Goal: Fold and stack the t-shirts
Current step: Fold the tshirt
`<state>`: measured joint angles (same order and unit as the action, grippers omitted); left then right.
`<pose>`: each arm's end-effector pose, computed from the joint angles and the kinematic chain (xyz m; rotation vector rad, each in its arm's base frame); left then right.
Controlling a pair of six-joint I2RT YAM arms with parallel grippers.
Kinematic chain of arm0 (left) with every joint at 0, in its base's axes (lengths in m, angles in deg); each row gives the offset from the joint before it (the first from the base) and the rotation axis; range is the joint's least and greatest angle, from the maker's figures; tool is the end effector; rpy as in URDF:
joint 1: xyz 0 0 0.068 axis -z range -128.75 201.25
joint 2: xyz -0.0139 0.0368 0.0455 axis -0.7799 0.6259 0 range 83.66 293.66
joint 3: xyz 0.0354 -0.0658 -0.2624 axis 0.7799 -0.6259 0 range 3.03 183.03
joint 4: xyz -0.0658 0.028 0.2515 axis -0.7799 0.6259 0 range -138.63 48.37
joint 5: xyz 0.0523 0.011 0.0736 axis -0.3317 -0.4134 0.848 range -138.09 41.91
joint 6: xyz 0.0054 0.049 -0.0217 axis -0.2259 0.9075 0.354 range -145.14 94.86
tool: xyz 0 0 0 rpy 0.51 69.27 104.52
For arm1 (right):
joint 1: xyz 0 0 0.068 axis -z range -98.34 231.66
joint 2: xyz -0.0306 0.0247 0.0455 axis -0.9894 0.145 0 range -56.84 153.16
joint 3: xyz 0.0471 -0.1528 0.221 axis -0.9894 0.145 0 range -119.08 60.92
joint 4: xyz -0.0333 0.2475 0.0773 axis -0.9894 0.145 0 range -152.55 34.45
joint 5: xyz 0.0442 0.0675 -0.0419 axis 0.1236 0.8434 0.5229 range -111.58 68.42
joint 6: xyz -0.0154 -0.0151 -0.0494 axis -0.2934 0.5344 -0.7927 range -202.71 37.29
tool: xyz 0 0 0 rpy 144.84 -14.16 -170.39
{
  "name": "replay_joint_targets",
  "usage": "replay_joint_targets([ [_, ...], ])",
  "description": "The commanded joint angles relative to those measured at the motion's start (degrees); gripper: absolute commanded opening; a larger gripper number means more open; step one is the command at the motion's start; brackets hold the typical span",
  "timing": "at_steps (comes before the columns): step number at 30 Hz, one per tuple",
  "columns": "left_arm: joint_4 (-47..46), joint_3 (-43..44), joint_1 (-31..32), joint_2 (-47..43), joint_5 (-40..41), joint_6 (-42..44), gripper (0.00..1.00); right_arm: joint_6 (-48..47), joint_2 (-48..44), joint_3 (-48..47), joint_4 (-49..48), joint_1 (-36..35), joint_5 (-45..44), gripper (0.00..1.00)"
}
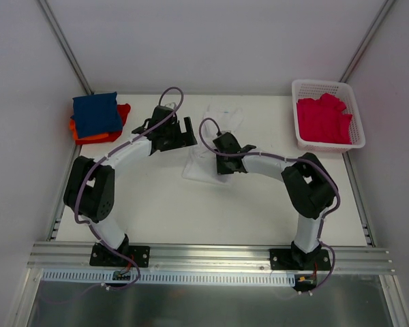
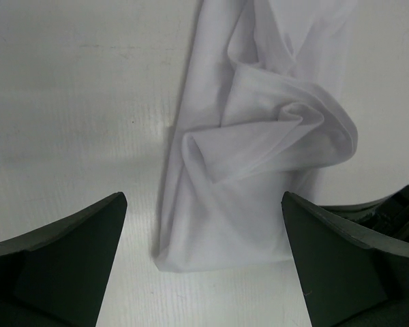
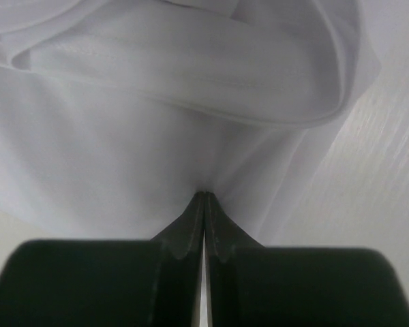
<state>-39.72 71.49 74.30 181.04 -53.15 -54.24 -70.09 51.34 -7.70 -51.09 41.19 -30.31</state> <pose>0.3520 -0.1532 0.2423 -0.0715 2.2937 -0.5848 0.3064 0.2543 0.1697 -0.5272 2.4027 0.2210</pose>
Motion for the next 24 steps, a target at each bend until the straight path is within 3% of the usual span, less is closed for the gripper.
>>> replay_joint_targets([
  [1,-0.73,-1.05,-0.81,-4.22,0.58,0.01,0.99,3.11,-6.47,4.88,1.81,-2.33,-0.93,0.00],
  [13,-0.64,-5.10,-0.90,-8.96,0.66,-0.78,0.99,12.42,-16.95,16.41,3.92,-15.42,-7.26,0.00],
  [24,-0.64,-9.84,-0.90,-13.53,1.02,-1.48,0.99,15.94,-24.77,21.16,10.77,-17.36,-14.82,0.00],
])
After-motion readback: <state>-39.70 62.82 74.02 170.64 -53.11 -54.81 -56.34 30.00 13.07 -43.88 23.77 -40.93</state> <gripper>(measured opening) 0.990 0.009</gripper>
